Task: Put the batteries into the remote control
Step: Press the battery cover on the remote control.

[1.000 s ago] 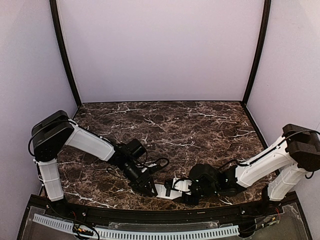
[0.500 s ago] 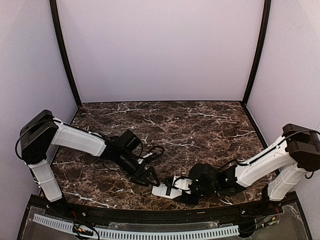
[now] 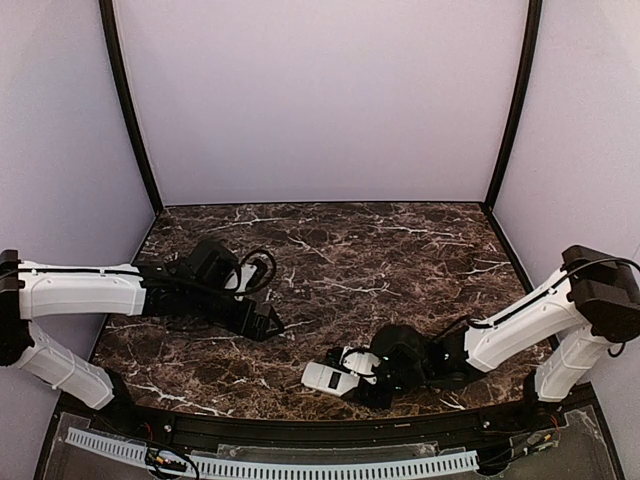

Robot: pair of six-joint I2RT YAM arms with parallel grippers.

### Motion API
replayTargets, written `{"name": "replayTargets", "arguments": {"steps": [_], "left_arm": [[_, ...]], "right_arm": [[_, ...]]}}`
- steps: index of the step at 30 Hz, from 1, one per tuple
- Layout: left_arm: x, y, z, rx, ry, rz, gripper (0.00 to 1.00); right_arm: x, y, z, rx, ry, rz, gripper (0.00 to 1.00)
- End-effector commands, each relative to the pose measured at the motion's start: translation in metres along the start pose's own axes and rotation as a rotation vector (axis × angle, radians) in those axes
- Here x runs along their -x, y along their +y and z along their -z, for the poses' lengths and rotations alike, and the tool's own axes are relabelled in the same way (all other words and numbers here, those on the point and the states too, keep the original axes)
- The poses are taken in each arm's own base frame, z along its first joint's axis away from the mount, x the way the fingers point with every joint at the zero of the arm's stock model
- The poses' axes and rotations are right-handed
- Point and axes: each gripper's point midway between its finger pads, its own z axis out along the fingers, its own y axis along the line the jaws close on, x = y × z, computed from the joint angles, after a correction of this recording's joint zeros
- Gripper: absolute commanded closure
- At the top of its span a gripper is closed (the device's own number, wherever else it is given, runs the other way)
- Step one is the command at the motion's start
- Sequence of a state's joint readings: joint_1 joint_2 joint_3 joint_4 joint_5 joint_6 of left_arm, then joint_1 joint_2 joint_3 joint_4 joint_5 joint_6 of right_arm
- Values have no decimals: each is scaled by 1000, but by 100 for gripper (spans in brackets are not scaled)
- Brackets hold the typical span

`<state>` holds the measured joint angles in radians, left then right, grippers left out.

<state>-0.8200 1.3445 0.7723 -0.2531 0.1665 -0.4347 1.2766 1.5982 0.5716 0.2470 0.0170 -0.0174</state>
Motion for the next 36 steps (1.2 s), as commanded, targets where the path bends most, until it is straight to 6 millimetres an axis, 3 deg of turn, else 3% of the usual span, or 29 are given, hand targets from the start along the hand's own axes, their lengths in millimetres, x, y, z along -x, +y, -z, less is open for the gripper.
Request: {"name": "replayTargets", "arguments": {"steps": [1, 5, 8, 11, 15, 23, 36], "left_arm": [[-1, -2, -7, 5, -14, 10, 1], [-5, -7, -18, 6, 4, 18, 5], [-11, -21, -26, -27, 22, 18, 18], [-23, -32, -37, -46, 65, 15, 23], [-35, -34, -47, -61, 108, 46, 34], [-40, -44, -57, -114, 134, 68, 51], [-47, -48, -71, -136, 168, 81, 62]], "right_arm": [[10, -1, -6, -11, -1, -75, 100], [10, -4, -11, -25, 20, -105, 100], [9, -6, -13, -34, 27, -132, 100], [6, -7, -18, -43, 44, -154, 100], [8, -7, -22, -43, 38, -172, 100], [8, -10, -27, -56, 40, -197, 100], [7, -9, -29, -51, 40, -195, 100]]}}
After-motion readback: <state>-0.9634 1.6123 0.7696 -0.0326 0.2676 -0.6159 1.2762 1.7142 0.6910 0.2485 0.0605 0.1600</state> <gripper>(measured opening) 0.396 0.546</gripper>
